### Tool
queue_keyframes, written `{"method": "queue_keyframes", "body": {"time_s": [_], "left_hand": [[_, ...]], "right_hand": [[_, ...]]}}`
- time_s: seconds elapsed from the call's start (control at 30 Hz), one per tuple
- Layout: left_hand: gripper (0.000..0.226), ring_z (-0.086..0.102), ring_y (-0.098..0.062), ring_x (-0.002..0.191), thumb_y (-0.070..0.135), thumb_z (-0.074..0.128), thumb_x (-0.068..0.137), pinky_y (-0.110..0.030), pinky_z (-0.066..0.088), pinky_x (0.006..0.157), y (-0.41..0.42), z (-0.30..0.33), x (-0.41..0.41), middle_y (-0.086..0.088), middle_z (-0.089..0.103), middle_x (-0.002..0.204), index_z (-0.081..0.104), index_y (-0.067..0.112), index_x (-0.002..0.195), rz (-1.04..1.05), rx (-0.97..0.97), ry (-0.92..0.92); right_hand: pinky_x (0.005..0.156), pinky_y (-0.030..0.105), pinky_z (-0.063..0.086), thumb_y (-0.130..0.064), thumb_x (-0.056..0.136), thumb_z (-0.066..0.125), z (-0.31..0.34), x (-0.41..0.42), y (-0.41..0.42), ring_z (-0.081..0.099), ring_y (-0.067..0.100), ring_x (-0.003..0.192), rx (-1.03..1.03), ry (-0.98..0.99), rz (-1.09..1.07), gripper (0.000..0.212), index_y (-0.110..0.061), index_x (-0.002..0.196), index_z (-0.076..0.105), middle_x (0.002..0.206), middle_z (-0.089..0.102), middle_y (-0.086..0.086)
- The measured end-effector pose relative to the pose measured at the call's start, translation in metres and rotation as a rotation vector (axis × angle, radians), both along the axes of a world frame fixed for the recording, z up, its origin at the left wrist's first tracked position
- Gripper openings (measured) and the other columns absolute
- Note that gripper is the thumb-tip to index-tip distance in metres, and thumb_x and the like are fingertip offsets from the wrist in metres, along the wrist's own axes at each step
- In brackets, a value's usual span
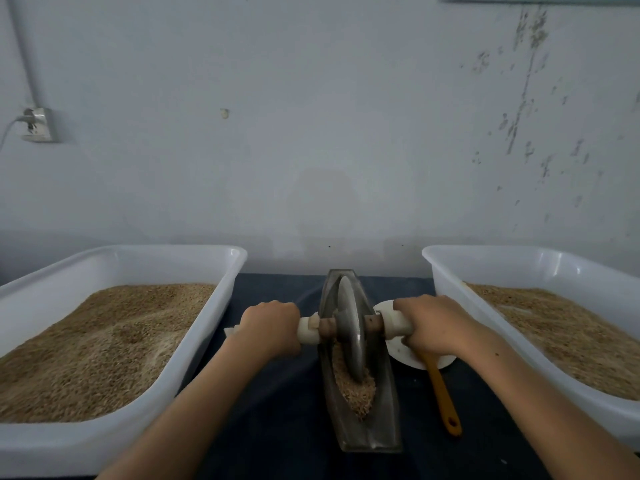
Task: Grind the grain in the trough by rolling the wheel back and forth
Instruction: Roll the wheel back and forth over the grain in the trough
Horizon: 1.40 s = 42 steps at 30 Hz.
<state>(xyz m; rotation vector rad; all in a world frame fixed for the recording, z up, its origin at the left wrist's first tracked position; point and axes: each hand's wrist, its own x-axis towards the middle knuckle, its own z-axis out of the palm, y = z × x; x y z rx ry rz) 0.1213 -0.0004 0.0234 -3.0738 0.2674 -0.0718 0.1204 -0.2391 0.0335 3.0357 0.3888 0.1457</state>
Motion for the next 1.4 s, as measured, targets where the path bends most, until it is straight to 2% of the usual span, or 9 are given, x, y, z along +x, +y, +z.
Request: {"method": "queue_keyframes", "body": {"time_s": [0.1,0.23,0.47,0.57,0.77,0.93,1.1,1.27,1.4], "left_hand": [[0.035,0.054,-0.015,0.081,0.032,0.069,0.081,-0.028,0.043,0.073,0.0,0.005,-0.002,0.002,0.058,0.092,0.057,0.017,0.11,-0.023,0.015,0.042],[0.033,0.053,-0.013,0.08,0.033,0.068,0.082,-0.027,0.044,0.074,0.0,0.004,-0.001,0.002,0.059,0.093,0.058,0.017,0.11,-0.033,0.015,0.022],[0.019,0.059,-0.016,0.089,0.029,0.058,0.088,-0.026,0.038,0.069,0.0,-0.012,0.004,0.002,0.063,0.101,0.054,0.022,0.104,-0.01,-0.067,-0.203],[0.018,0.059,-0.015,0.087,0.031,0.054,0.091,-0.026,0.035,0.066,-0.001,-0.016,0.004,0.003,0.063,0.101,0.05,0.022,0.105,-0.012,-0.064,-0.318],[0.02,0.06,-0.018,0.092,0.028,0.058,0.088,-0.027,0.039,0.071,-0.002,-0.009,0.004,0.001,0.063,0.103,0.054,0.02,0.107,-0.027,-0.018,-0.225],[0.033,0.058,-0.016,0.087,0.032,0.068,0.081,-0.029,0.047,0.077,0.003,0.001,0.002,0.001,0.063,0.1,0.058,0.018,0.109,-0.04,0.007,0.023],[0.033,0.055,-0.015,0.083,0.032,0.067,0.081,-0.028,0.044,0.075,0.001,0.004,0.0,0.002,0.06,0.096,0.058,0.018,0.11,-0.035,0.029,0.022],[0.026,0.06,-0.017,0.092,0.032,0.063,0.085,-0.028,0.043,0.075,0.0,-0.003,0.0,0.0,0.063,0.102,0.057,0.019,0.107,-0.02,0.001,-0.098],[0.018,0.052,-0.014,0.081,0.03,0.058,0.088,-0.027,0.037,0.069,0.0,-0.009,0.001,0.001,0.062,0.102,0.053,0.021,0.102,0.003,-0.043,-0.191]], "right_hand": [[0.065,0.024,0.041,-0.022,0.084,0.064,0.006,-0.003,-0.003,0.059,0.015,0.09,0.008,0.151,-0.025,0.022,-0.029,0.099,0.05,0.1,0.06,-0.002],[0.059,0.022,0.038,-0.02,0.085,0.062,0.006,-0.005,-0.002,0.058,0.014,0.087,0.036,0.168,-0.028,0.019,-0.028,0.094,0.048,0.095,0.059,-0.002],[0.076,0.029,0.03,-0.016,0.089,0.053,-0.017,0.002,0.003,0.05,0.016,0.086,0.027,-0.315,0.016,0.021,-0.028,0.09,0.037,0.099,0.059,-0.006],[0.079,0.03,0.032,-0.018,0.089,0.054,-0.026,0.007,0.003,0.052,0.016,0.093,0.043,-0.383,0.01,0.021,-0.029,0.091,0.037,0.1,0.058,-0.009],[0.08,0.029,0.036,-0.019,0.087,0.056,-0.017,0.003,0.0,0.05,0.014,0.083,0.079,-0.239,0.0,0.017,-0.03,0.091,0.043,0.093,0.059,-0.008],[0.067,0.024,0.039,-0.018,0.084,0.061,0.005,-0.006,0.002,0.054,0.014,0.083,0.026,0.075,-0.046,0.026,-0.025,0.109,0.056,0.092,0.056,-0.005],[0.055,0.021,0.034,-0.017,0.083,0.062,0.008,-0.006,0.002,0.056,0.014,0.085,0.012,0.187,-0.083,0.026,-0.022,0.108,0.057,0.094,0.057,-0.002],[0.074,0.026,0.039,-0.015,0.087,0.056,-0.002,-0.006,0.004,0.058,0.016,0.091,0.035,-0.028,-0.054,0.021,-0.028,0.102,0.052,0.103,0.063,-0.003],[0.087,0.031,0.036,-0.017,0.09,0.054,-0.014,-0.003,0.007,0.054,0.015,0.094,0.073,-0.287,-0.004,0.016,-0.03,0.091,0.044,0.099,0.06,-0.008]]}}
